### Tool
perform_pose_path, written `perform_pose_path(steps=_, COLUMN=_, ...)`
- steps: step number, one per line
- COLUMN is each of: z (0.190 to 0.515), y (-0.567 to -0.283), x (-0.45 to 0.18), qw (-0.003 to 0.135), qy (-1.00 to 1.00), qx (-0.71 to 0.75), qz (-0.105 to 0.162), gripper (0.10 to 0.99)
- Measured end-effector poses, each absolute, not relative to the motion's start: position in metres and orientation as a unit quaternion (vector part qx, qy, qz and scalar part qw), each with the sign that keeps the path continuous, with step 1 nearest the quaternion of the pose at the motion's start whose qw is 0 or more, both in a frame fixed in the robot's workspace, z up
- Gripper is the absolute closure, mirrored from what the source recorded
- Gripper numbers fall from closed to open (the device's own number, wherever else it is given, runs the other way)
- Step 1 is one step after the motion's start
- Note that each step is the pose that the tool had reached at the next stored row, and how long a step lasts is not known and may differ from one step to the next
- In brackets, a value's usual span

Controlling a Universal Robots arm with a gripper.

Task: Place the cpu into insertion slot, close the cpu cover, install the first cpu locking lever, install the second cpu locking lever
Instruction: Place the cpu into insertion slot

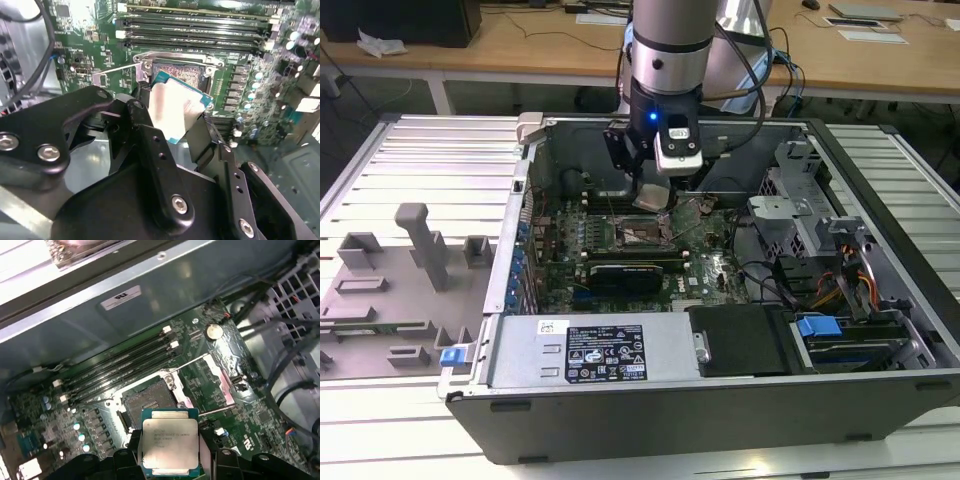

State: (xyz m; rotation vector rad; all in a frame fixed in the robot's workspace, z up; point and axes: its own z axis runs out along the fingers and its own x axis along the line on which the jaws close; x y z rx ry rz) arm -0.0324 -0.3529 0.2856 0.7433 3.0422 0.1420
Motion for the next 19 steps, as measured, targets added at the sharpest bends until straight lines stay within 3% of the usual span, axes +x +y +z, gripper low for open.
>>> perform_pose_path(steps=19, z=0.2826, y=-0.3529, x=-0.0324, qw=0.014, qy=0.887, qx=0.459, qz=0.043, gripper=0.549)
